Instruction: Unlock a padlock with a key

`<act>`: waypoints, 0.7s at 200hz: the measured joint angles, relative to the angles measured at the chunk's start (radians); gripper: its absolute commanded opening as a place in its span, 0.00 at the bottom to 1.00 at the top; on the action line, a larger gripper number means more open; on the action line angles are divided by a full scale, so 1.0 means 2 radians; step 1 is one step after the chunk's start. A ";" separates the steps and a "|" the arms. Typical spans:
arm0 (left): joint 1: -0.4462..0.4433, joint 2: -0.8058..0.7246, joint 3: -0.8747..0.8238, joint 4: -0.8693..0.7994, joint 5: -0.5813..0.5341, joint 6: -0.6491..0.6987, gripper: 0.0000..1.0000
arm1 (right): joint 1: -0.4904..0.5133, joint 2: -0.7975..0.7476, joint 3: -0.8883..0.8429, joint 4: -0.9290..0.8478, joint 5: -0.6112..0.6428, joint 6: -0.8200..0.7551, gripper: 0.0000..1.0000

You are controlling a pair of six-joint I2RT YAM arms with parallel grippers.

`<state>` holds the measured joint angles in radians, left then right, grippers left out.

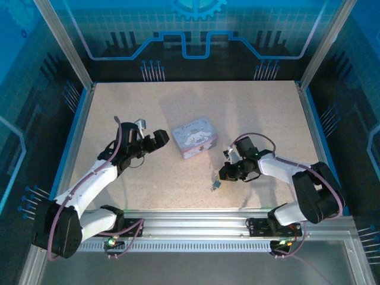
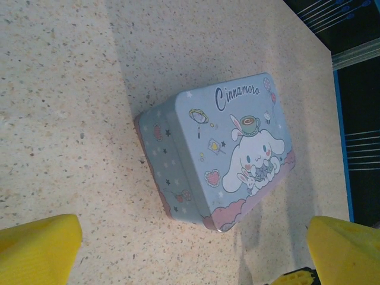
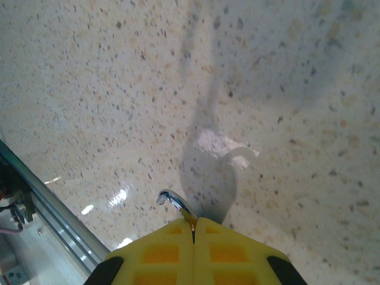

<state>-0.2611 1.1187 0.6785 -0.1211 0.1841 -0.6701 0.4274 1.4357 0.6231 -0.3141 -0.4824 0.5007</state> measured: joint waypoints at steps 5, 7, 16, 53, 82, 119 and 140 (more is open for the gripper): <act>0.001 -0.001 0.000 -0.003 -0.001 0.000 0.99 | 0.000 0.002 0.000 0.005 0.000 0.001 0.08; 0.001 -0.001 0.000 -0.004 -0.002 0.001 0.99 | 0.000 0.002 0.000 0.007 0.000 0.001 0.10; 0.003 -0.002 0.000 -0.008 -0.003 0.003 0.99 | 0.000 0.005 0.000 0.014 0.001 0.004 0.17; 0.010 -0.010 0.011 -0.033 -0.010 0.014 0.99 | -0.001 -0.001 0.005 0.020 0.012 0.007 0.32; 0.011 -0.036 0.027 -0.056 -0.034 0.028 0.99 | -0.004 -0.053 0.027 -0.013 0.050 -0.007 0.44; 0.011 -0.095 0.045 -0.078 -0.072 0.053 0.99 | -0.024 -0.149 0.066 -0.049 0.118 -0.031 0.60; 0.011 -0.128 0.047 -0.084 -0.095 0.075 0.99 | -0.043 -0.204 0.070 -0.061 0.167 -0.045 0.98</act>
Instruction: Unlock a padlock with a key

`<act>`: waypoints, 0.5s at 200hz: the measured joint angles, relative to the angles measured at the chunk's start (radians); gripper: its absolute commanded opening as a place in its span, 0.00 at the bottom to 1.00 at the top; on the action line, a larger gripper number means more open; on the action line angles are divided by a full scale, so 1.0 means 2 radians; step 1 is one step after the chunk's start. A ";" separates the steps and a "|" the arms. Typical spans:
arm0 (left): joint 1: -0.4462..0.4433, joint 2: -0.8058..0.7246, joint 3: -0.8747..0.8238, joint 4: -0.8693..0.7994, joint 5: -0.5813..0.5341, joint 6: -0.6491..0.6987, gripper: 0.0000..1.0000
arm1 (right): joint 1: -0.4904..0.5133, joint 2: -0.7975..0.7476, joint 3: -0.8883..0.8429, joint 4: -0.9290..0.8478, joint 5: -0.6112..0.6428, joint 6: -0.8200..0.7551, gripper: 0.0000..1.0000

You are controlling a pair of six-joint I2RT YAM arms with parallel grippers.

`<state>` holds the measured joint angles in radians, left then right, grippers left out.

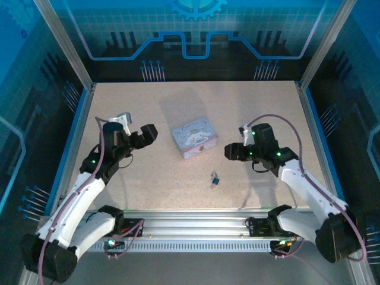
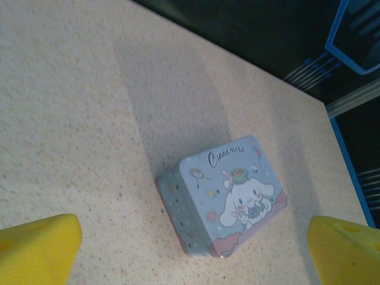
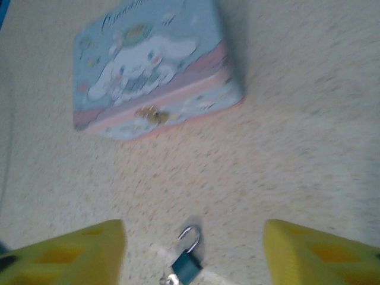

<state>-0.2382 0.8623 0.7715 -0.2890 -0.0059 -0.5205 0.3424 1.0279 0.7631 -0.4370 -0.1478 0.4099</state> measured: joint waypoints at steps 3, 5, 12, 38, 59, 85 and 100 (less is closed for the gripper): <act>0.000 -0.004 0.000 -0.001 -0.004 0.002 0.99 | -0.002 -0.006 0.000 -0.001 0.006 -0.004 1.00; 0.000 -0.007 0.000 -0.002 -0.007 0.005 0.99 | -0.004 -0.010 0.000 -0.002 0.009 -0.004 1.00; 0.000 -0.016 0.000 -0.004 -0.017 0.014 0.99 | -0.011 -0.026 0.000 -0.005 0.025 -0.011 1.00; 0.000 -0.041 0.000 -0.013 -0.060 0.049 0.99 | -0.034 -0.070 0.000 -0.007 0.077 -0.032 1.00; 0.000 -0.055 -0.004 -0.008 -0.094 0.086 0.99 | -0.050 -0.093 -0.008 0.003 0.126 -0.054 1.00; 0.000 -0.073 -0.046 0.033 -0.128 0.142 0.99 | -0.067 -0.109 -0.050 0.051 0.177 -0.096 1.00; 0.000 -0.075 -0.081 0.065 -0.150 0.174 0.99 | -0.074 -0.105 -0.082 0.088 0.195 -0.125 1.00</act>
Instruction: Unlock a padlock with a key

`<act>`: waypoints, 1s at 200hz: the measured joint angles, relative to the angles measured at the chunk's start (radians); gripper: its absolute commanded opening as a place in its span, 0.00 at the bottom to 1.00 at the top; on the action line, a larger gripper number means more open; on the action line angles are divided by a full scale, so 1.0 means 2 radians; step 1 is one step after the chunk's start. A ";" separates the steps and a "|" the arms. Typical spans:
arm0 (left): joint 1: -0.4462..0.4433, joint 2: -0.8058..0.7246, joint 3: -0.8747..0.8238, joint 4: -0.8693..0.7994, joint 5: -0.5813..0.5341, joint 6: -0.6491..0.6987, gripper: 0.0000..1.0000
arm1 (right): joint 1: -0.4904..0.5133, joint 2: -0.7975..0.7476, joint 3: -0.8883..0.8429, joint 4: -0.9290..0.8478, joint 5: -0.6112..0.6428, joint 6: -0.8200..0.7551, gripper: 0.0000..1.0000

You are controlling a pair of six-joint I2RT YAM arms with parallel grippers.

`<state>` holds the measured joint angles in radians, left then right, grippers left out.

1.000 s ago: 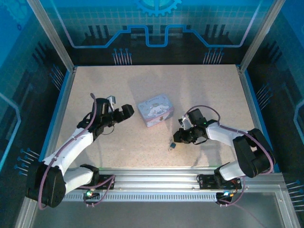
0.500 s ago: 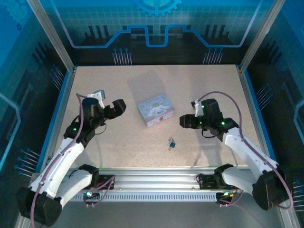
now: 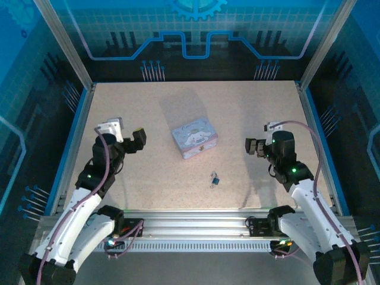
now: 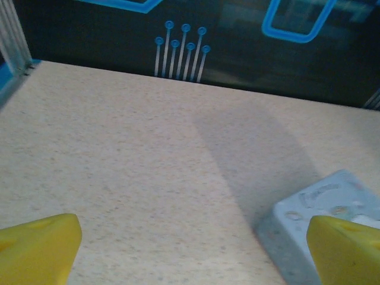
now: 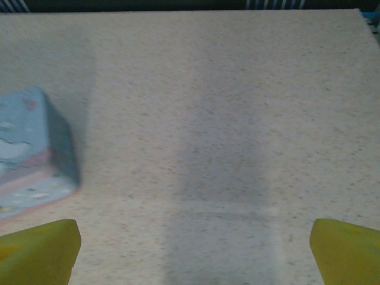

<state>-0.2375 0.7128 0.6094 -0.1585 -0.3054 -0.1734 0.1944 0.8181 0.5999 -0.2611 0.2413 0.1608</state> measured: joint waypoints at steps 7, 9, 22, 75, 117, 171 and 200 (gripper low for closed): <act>0.000 0.001 -0.018 0.018 -0.010 0.012 0.99 | -0.003 0.005 -0.014 0.016 0.007 -0.013 1.00; 0.000 0.002 -0.024 0.024 -0.013 0.015 0.99 | -0.004 0.007 -0.018 0.023 0.009 -0.018 1.00; 0.000 0.006 -0.055 0.054 -0.030 0.035 0.99 | -0.012 0.024 -0.038 0.056 0.017 -0.037 1.00; 0.018 0.076 -0.094 0.149 -0.044 0.062 0.99 | -0.052 0.141 -0.083 0.222 0.008 -0.064 1.00; 0.057 0.162 -0.110 0.228 0.003 0.060 0.99 | -0.058 0.231 -0.126 0.381 -0.011 -0.066 1.00; 0.084 0.288 -0.110 0.355 0.056 0.062 0.99 | -0.061 0.341 -0.111 0.489 -0.059 -0.072 1.00; 0.089 0.329 -0.109 0.386 0.084 0.076 0.99 | -0.062 0.343 -0.092 0.493 -0.077 -0.074 1.00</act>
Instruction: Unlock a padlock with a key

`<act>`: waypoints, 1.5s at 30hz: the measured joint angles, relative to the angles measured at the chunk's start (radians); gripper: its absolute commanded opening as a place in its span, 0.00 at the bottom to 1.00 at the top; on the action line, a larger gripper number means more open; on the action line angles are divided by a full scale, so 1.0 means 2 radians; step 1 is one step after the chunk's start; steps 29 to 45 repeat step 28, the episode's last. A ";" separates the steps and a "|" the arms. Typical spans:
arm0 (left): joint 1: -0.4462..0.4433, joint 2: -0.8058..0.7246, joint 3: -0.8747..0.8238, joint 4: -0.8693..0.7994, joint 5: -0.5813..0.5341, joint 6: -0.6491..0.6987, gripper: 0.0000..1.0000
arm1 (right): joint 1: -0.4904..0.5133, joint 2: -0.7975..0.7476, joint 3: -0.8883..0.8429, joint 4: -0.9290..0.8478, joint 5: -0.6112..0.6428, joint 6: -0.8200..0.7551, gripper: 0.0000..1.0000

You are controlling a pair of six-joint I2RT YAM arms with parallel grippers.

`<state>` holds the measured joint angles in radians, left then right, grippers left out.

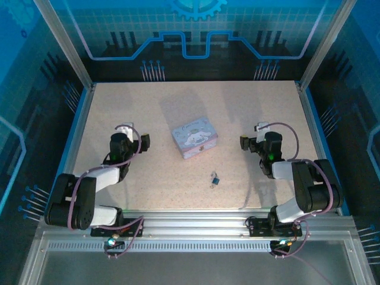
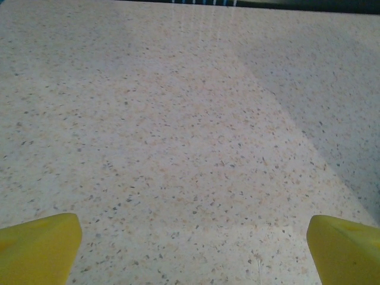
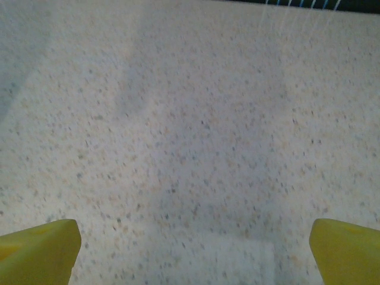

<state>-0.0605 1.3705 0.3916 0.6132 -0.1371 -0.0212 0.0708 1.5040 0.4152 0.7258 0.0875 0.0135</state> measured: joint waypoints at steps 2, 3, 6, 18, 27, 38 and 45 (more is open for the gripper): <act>0.003 0.023 0.002 0.021 0.013 0.008 0.99 | 0.000 0.000 0.003 0.002 -0.004 0.000 1.00; 0.006 0.041 0.004 0.041 0.018 0.010 0.99 | 0.000 0.000 0.003 0.002 -0.006 0.000 1.00; 0.030 0.084 -0.004 0.092 0.030 0.006 0.99 | 0.000 0.000 0.003 0.002 -0.009 -0.001 1.00; 0.044 0.088 -0.014 0.142 0.034 -0.003 0.99 | 0.000 0.000 0.003 0.002 -0.009 -0.006 1.00; 0.044 0.088 -0.014 0.146 0.034 -0.003 0.99 | 0.000 0.000 0.003 0.002 -0.009 -0.006 1.00; 0.044 0.088 -0.014 0.146 0.034 -0.003 0.99 | 0.000 0.000 0.003 0.002 -0.009 -0.006 1.00; 0.044 0.088 -0.014 0.146 0.034 -0.003 0.99 | 0.000 0.000 0.003 0.002 -0.009 -0.006 1.00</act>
